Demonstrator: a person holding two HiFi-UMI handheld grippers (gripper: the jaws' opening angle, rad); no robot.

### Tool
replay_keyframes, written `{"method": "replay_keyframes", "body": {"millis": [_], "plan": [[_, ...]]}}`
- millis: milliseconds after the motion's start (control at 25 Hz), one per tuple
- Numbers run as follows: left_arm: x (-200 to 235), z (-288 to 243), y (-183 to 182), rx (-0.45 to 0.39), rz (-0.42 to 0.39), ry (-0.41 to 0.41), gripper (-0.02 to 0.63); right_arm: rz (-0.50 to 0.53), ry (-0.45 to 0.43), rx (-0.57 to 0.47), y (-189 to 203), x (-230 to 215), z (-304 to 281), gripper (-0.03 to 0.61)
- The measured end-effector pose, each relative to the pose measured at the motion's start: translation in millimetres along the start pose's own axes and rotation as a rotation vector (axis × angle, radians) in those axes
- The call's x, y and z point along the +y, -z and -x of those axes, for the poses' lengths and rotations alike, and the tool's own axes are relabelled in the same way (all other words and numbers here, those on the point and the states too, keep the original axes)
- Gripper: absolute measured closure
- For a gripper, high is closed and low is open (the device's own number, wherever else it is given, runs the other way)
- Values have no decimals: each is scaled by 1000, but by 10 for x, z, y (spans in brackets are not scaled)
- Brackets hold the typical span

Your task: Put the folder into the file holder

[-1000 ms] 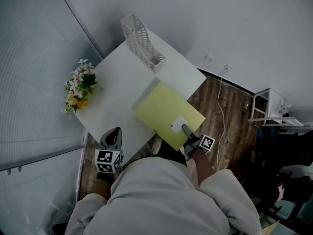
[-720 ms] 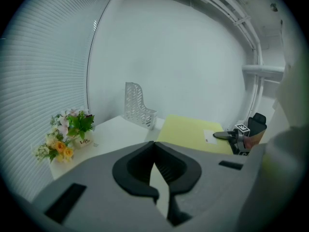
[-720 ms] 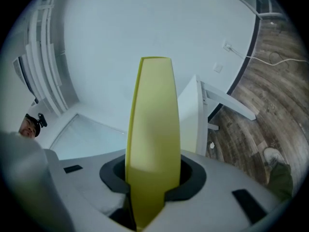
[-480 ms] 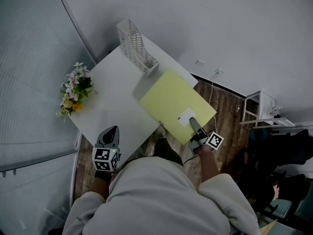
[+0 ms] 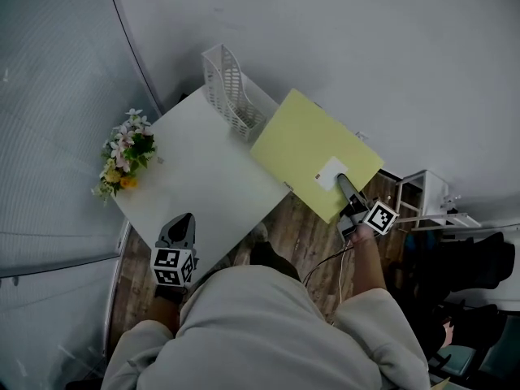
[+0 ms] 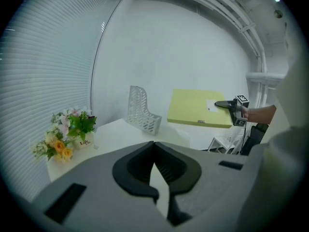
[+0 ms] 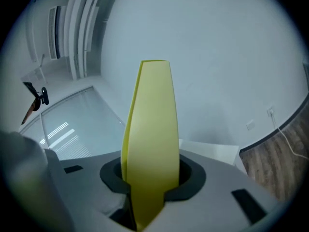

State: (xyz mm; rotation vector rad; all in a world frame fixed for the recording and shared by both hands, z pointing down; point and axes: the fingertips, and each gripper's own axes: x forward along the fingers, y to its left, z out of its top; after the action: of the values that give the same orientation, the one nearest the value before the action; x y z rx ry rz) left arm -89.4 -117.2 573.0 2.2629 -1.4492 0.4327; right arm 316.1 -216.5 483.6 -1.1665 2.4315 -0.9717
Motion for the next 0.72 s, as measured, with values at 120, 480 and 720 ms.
{"method": "replay_keyframes", "body": {"millis": [120,480,720], "plan": [[55,-3,0,-5,17,-13,606,70,-12,37,-281,133,-172,448],[153,-21,45,-11,66,-39,606,227,76,179,-859,209,-709,443],[303,-1,76,-16,105,-70,606,372,119,296,-1079,375,-1246,443]]}}
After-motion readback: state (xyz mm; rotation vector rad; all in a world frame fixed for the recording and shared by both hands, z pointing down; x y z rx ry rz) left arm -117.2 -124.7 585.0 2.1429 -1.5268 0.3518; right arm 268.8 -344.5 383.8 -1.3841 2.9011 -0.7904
